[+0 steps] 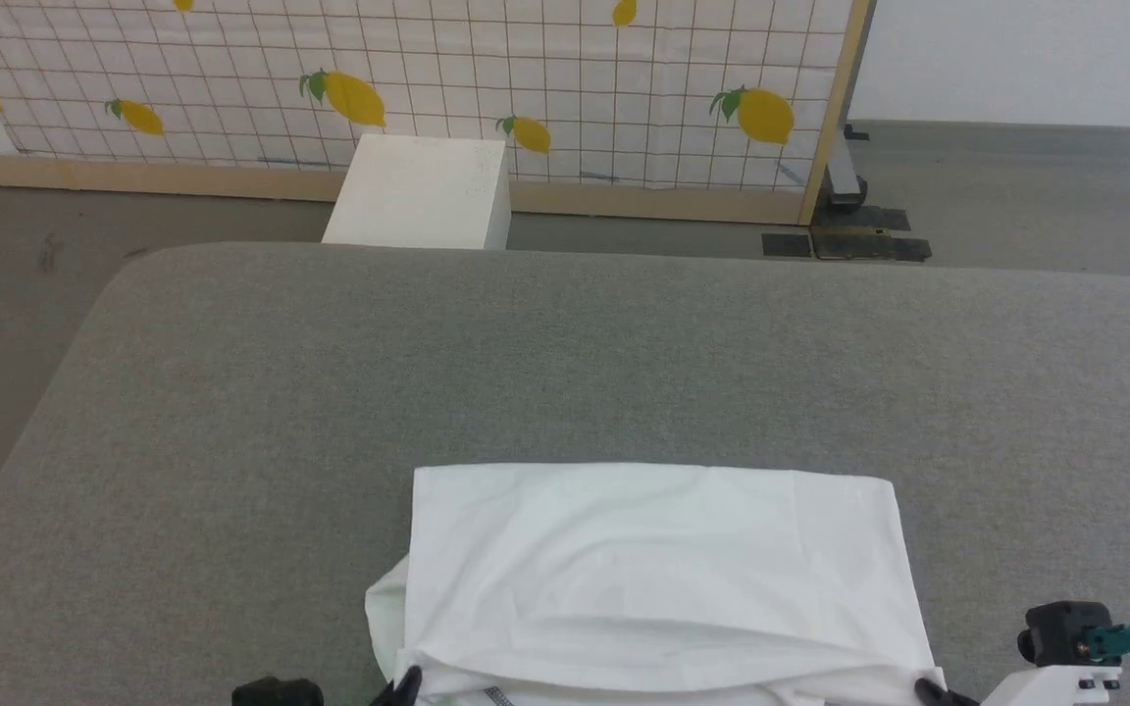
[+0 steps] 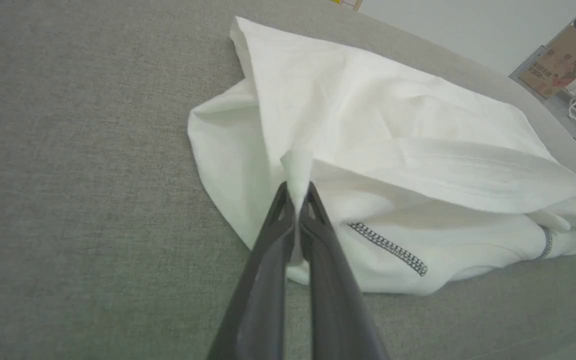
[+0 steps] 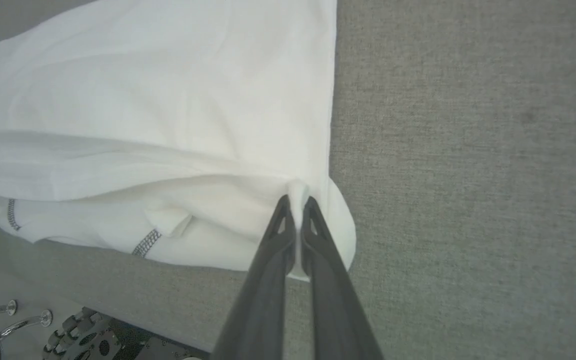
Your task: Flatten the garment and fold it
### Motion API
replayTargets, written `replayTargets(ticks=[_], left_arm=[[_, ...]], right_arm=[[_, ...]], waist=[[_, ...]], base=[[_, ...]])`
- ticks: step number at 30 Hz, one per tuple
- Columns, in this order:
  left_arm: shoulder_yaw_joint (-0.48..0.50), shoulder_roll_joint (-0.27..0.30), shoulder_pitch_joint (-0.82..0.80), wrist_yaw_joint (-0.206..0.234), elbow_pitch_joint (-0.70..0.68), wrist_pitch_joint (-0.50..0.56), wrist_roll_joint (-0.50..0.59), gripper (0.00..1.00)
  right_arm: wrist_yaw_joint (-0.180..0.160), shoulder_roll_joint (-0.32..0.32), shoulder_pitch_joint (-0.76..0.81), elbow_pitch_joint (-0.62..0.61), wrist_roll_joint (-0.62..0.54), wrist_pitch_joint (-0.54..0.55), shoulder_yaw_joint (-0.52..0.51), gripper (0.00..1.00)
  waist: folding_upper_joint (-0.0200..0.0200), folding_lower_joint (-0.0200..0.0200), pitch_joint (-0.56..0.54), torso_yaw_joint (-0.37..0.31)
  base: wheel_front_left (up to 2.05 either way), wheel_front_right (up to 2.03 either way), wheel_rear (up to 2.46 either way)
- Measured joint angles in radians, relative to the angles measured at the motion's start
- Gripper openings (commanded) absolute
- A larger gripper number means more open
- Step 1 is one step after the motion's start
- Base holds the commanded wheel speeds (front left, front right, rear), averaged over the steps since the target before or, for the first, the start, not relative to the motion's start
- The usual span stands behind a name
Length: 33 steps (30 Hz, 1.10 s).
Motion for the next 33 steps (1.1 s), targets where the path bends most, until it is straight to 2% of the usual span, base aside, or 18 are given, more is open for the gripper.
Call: replayTargets(ticks=[6, 10, 11, 12, 13, 17, 25, 28, 33], left_arm=[[0.007, -0.01, -0.001, 0.064, 0.061, 0.054, -0.012, 0.0], [0.007, -0.015, -0.003, 0.081, 0.079, 0.079, -0.016, 0.0], [0.011, -0.018, -0.003, 0.084, 0.08, 0.079, -0.019, 0.11], [0.013, -0.02, -0.003, 0.087, 0.081, 0.084, -0.023, 0.49], [0.013, -0.022, -0.003, 0.092, 0.081, 0.091, -0.025, 1.0], [0.031, -0.017, -0.002, 0.116, 0.074, 0.129, -0.056, 1.0], [0.071, 0.052, 0.047, 0.192, -0.037, 0.287, -0.128, 1.0], [0.102, 0.1, 0.087, 0.238, -0.098, 0.347, -0.151, 1.0], [0.178, 0.147, 0.1, 0.288, -0.213, 0.333, -0.167, 1.0]], right_arm=[[0.0, -0.002, 0.0, 0.03, -0.011, 0.003, 0.017, 0.0], [0.0, -0.004, 0.0, 0.04, -0.013, 0.016, 0.03, 0.0], [0.0, -0.005, 0.0, 0.041, -0.013, 0.016, 0.034, 0.0], [0.0, -0.007, 0.0, 0.041, -0.013, 0.016, 0.037, 0.25], [0.0, -0.01, 0.0, 0.041, -0.013, 0.022, 0.041, 1.0], [0.0, -0.023, 0.0, 0.028, -0.01, 0.028, 0.045, 1.0], [0.0, -0.063, 0.042, -0.072, 0.064, 0.098, 0.014, 1.0], [0.0, -0.09, 0.076, -0.137, 0.113, 0.162, -0.025, 1.0], [0.0, -0.105, 0.084, -0.244, 0.169, 0.253, -0.133, 1.0]], waist=[[0.0, 0.0, 0.003, -0.001], [0.0, 0.0, 0.004, -0.003], [0.0, 0.0, 0.005, -0.004], [0.0, 0.0, 0.006, -0.005], [0.0, 0.0, 0.007, -0.006], [0.0, 0.0, 0.007, -0.01], [0.0, 0.0, -0.006, -0.005], [0.0, 0.0, -0.013, 0.0], [0.0, 0.0, -0.016, 0.005]], base=[[0.0, 0.0, 0.0], [0.0, 0.0, 0.0], [0.0, 0.0, 0.0], [0.0, 0.0, 0.0], [0.0, 0.0, 0.0], [0.0, 0.0, 0.0], [0.0, 0.0, 0.0], [0.0, 0.0, 0.0], [0.0, 0.0, 0.0]])
